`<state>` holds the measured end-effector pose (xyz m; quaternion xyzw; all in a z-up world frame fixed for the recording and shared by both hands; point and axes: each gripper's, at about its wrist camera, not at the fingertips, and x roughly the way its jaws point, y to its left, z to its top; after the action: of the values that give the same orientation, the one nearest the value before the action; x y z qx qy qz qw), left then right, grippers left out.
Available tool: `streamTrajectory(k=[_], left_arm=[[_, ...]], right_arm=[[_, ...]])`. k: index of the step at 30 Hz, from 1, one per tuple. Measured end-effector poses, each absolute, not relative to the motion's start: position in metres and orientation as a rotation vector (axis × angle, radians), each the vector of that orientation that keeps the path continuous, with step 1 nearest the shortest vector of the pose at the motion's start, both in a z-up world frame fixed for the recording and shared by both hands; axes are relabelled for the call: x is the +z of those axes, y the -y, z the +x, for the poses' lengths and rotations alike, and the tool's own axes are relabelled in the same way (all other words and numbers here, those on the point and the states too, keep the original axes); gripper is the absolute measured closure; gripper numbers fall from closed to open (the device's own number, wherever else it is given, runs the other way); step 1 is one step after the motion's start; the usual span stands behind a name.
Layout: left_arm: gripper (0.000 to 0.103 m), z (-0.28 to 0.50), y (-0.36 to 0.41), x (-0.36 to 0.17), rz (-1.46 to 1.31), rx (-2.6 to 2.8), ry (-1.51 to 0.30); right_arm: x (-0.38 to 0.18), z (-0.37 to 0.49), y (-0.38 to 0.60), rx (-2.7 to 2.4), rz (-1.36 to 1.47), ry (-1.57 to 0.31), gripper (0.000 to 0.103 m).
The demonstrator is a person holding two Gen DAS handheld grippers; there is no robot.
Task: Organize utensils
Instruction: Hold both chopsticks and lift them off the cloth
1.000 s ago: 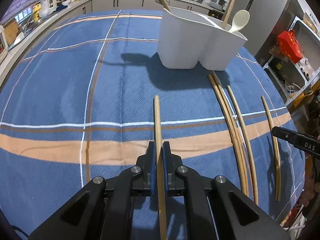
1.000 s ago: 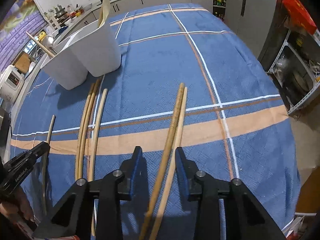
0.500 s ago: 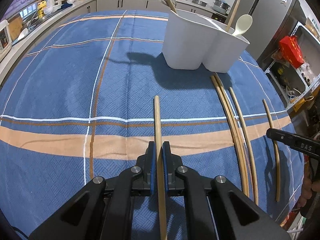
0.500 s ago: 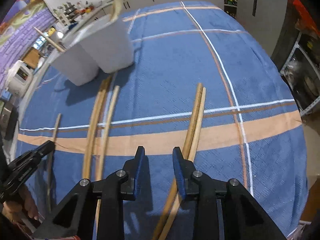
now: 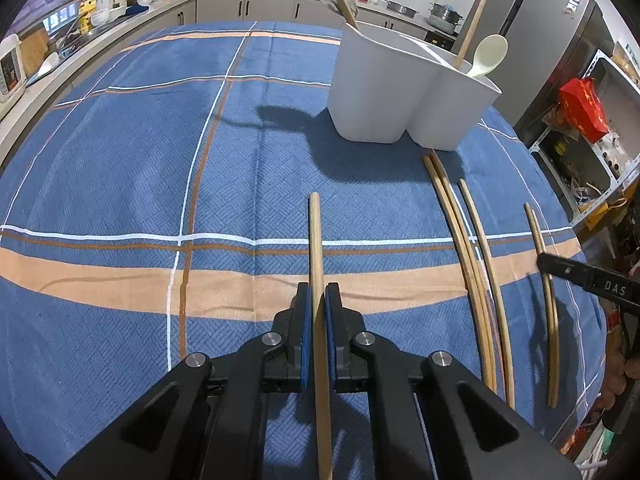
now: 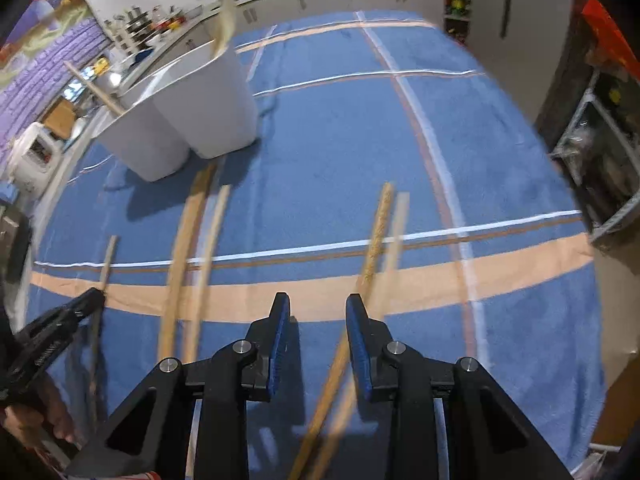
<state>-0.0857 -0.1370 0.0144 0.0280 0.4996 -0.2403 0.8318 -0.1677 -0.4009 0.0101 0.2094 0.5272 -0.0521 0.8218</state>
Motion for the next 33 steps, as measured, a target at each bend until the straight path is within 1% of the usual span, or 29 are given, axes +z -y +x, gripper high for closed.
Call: streamTrajectory(k=[3,6,9,13,15,22,23,25,27,33], left_arm=[[0.097,-0.085,0.137,0.014,0.057,-0.509,-1.06],[0.097,-0.085,0.136,0.015,0.054,-0.511,-1.062],[0.097,-0.086,0.136,0.014,0.056,-0.509,-1.057],[0.096,-0.085,0.138,0.014,0.056,-0.502,-1.053],[0.097,-0.085,0.138,0.014,0.05,-0.502,-1.054],[0.096,-0.083,0.137,0.014,0.036,-0.5,-1.054],[0.096,-0.083,0.137,0.014,0.034,-0.5,-1.053],[0.096,-0.083,0.137,0.014,0.031,-0.501,-1.054],[0.097,-0.083,0.136,0.014,0.022,-0.503,-1.053],[0.097,-0.082,0.135,0.014,0.013,-0.497,-1.046]], right_arm=[[0.006,-0.161,0.392,-0.002,0.513,-1.108,0.071],[0.022,-0.171,0.397,-0.024,0.541,-1.024,0.07],[0.027,-0.173,0.406,-0.098,0.48,-1.04,0.07],[0.018,-0.17,0.419,-0.135,0.476,-1.084,0.07],[0.014,-0.168,0.42,-0.141,0.459,-1.092,0.072],[0.008,-0.15,0.409,-0.23,0.387,-1.157,0.072],[0.01,-0.15,0.409,-0.229,0.398,-1.152,0.072],[0.02,-0.154,0.41,-0.18,0.448,-1.087,0.072],[0.03,-0.157,0.412,-0.218,0.403,-1.069,0.072],[0.017,-0.159,0.428,-0.321,0.329,-1.157,0.072]])
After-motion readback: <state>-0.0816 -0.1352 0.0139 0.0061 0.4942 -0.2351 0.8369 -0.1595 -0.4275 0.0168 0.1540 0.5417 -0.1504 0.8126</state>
